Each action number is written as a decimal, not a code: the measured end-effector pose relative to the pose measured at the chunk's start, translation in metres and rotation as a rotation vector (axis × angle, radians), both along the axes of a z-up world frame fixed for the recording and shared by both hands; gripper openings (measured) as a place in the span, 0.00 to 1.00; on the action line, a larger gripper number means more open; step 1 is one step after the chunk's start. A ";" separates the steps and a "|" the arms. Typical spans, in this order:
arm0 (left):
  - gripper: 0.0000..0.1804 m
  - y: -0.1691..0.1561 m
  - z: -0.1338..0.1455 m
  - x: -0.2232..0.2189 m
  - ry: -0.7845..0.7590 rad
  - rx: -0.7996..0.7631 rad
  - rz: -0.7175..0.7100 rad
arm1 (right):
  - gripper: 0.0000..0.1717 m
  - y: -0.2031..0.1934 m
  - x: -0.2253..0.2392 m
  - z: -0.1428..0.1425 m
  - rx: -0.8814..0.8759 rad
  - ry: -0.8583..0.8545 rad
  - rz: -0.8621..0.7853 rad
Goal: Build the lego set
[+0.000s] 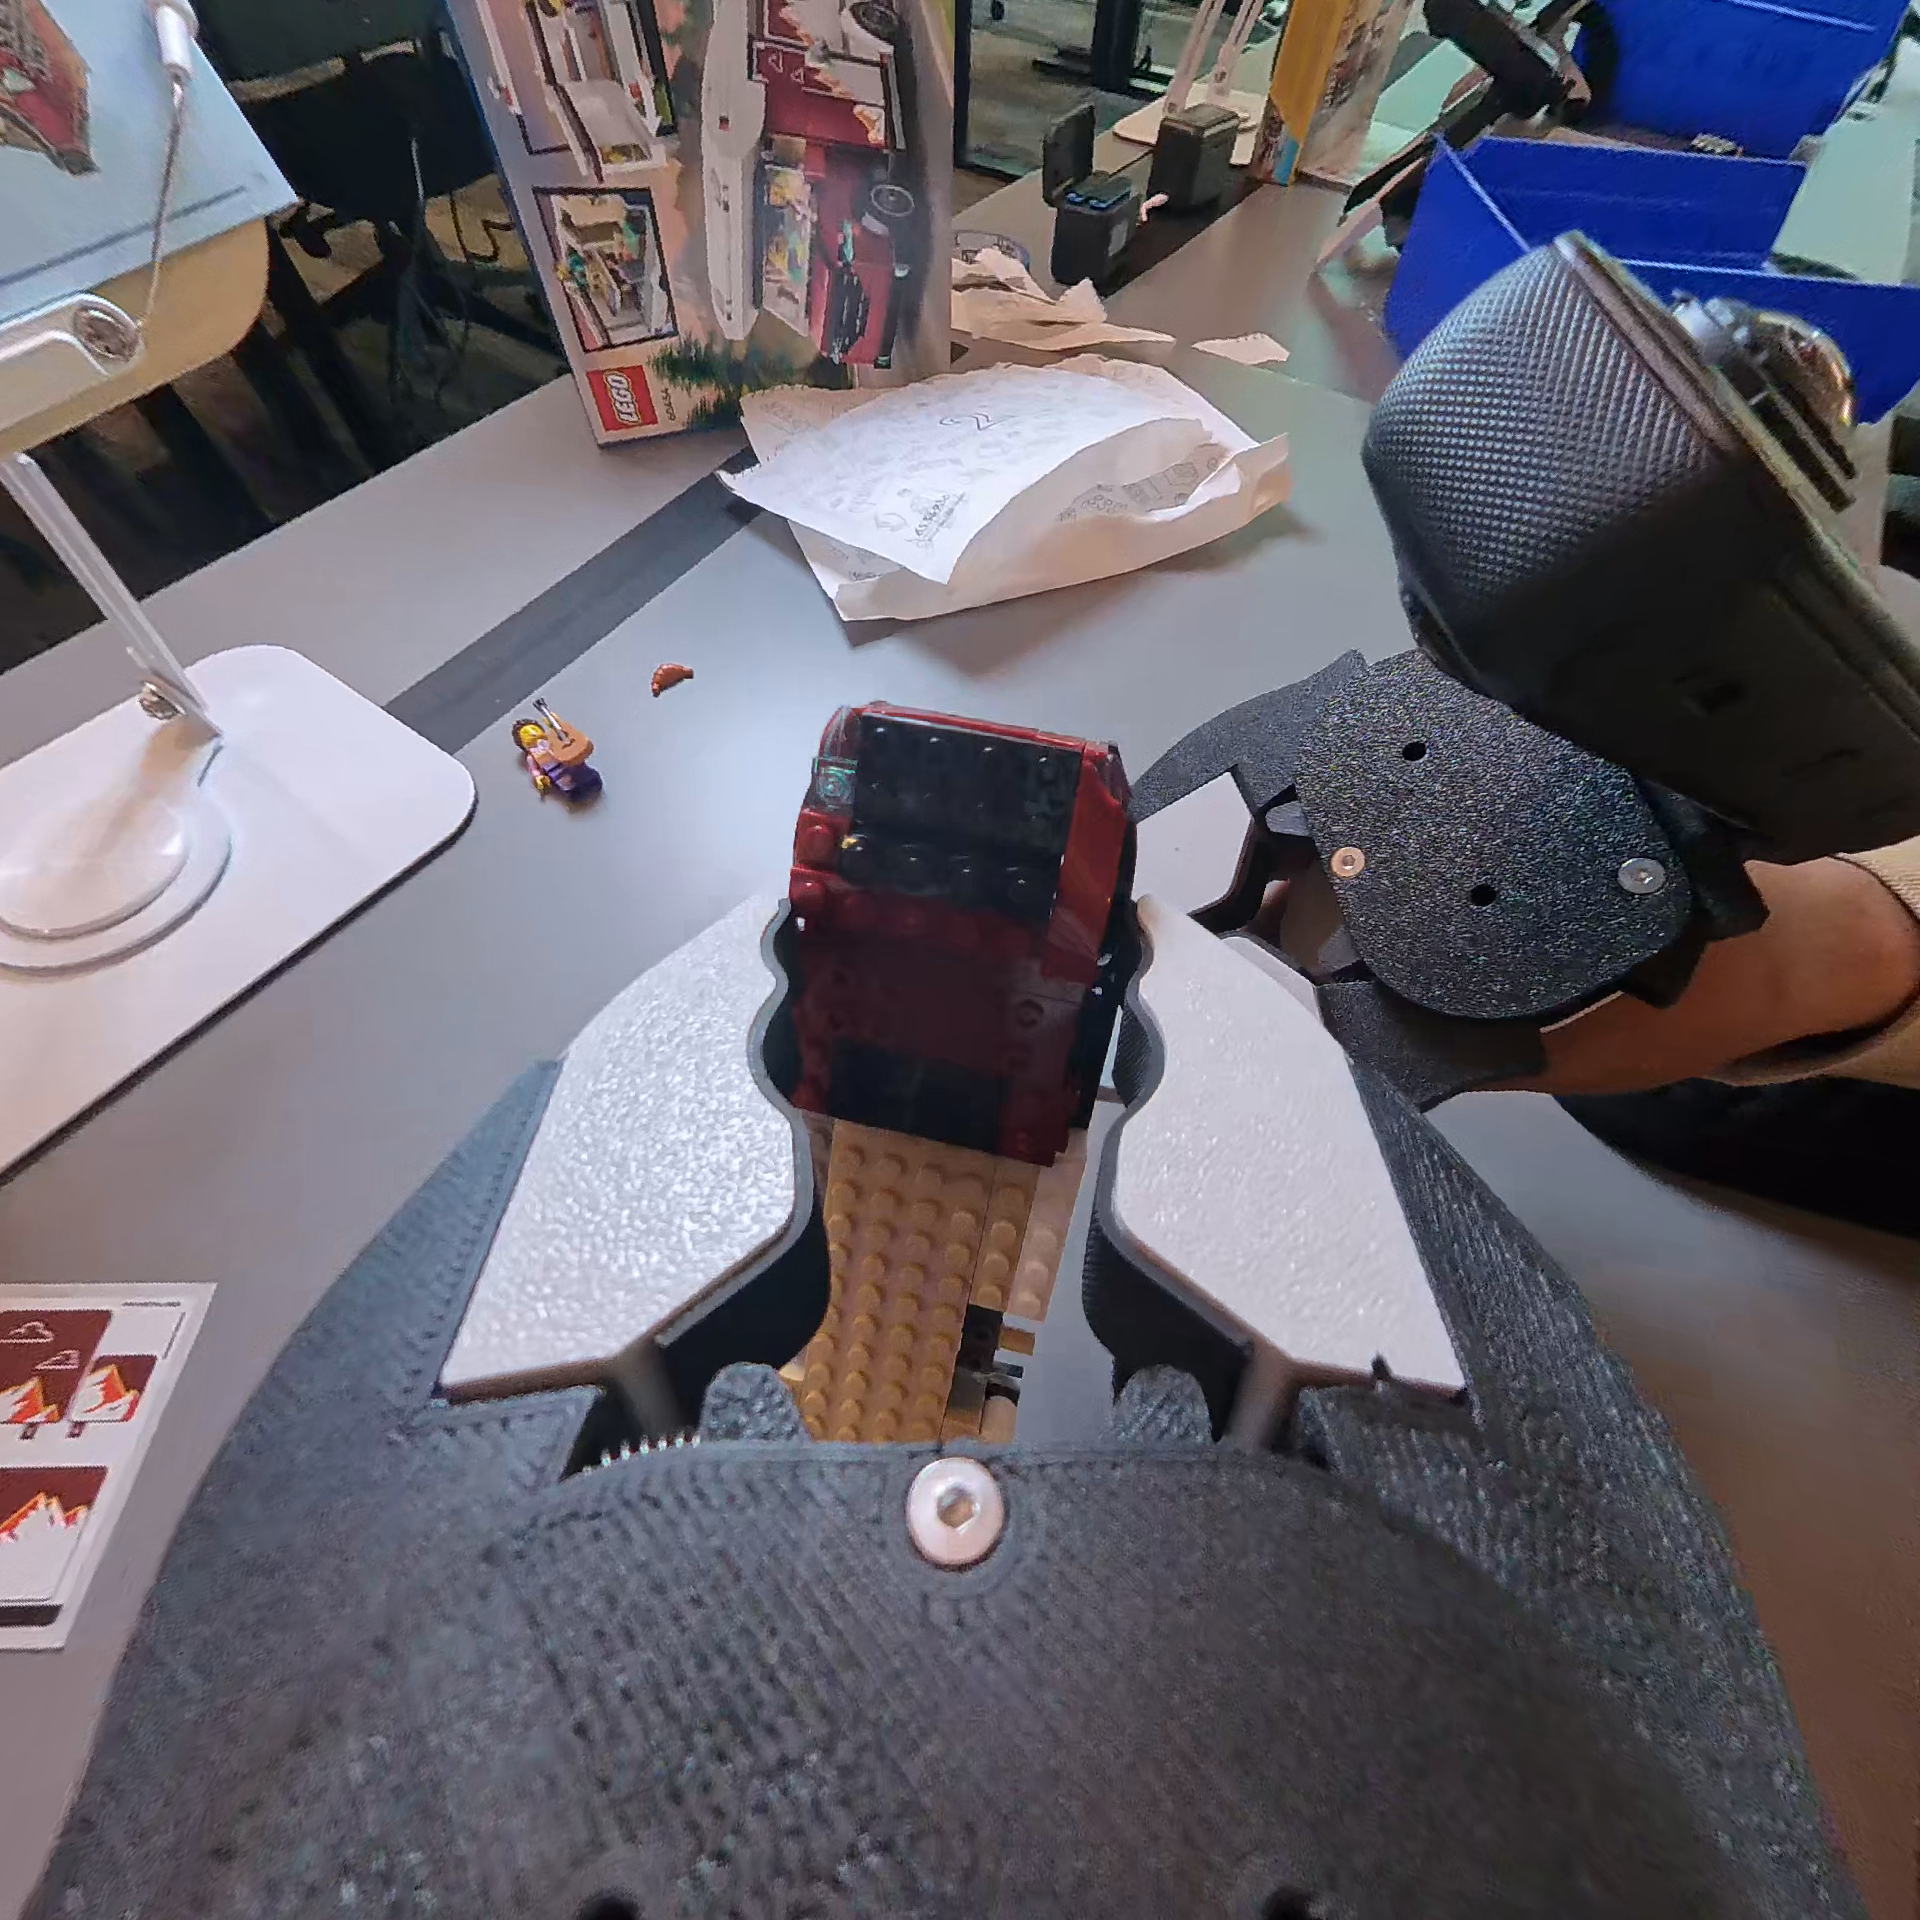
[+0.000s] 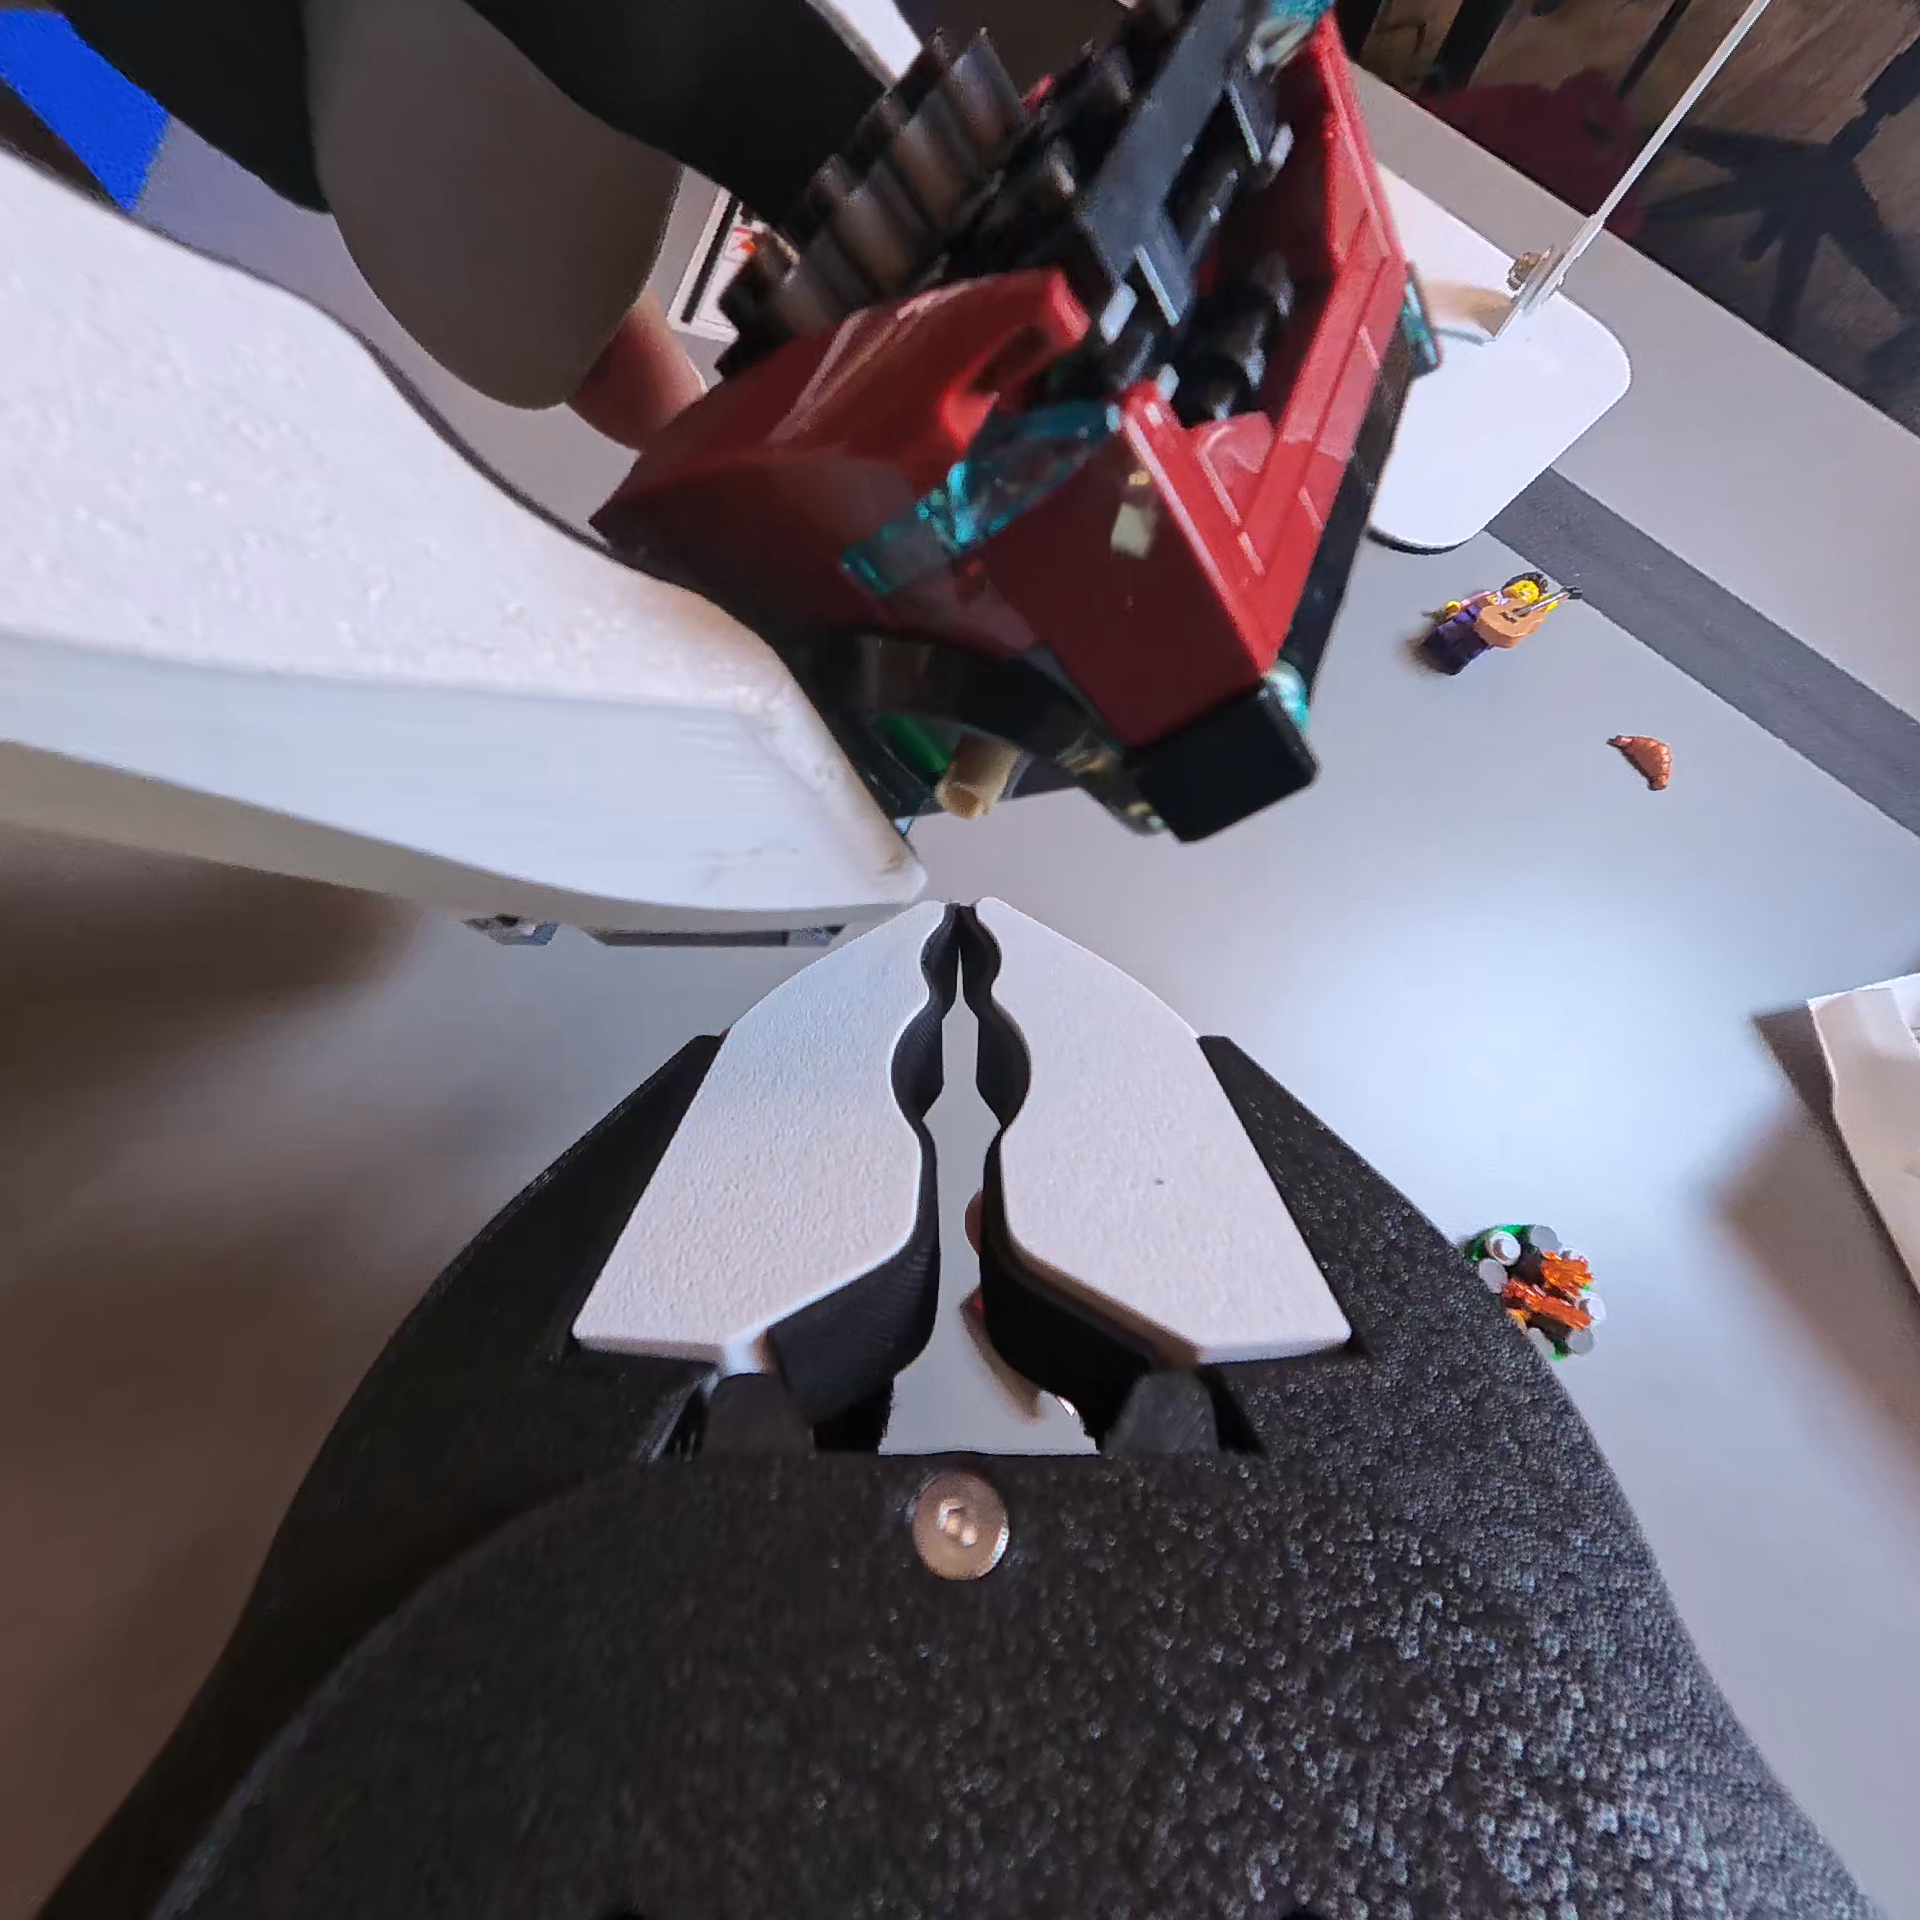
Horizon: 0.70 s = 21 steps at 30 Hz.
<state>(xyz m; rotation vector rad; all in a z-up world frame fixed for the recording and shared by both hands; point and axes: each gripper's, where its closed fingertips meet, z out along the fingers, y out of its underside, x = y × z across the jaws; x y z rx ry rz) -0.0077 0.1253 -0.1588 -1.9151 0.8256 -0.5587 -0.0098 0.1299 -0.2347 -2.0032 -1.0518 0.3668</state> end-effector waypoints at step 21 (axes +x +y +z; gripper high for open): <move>0.33 -0.011 0.004 0.006 0.012 0.170 -0.167 | 0.00 -0.007 -0.002 0.000 0.043 -0.030 0.050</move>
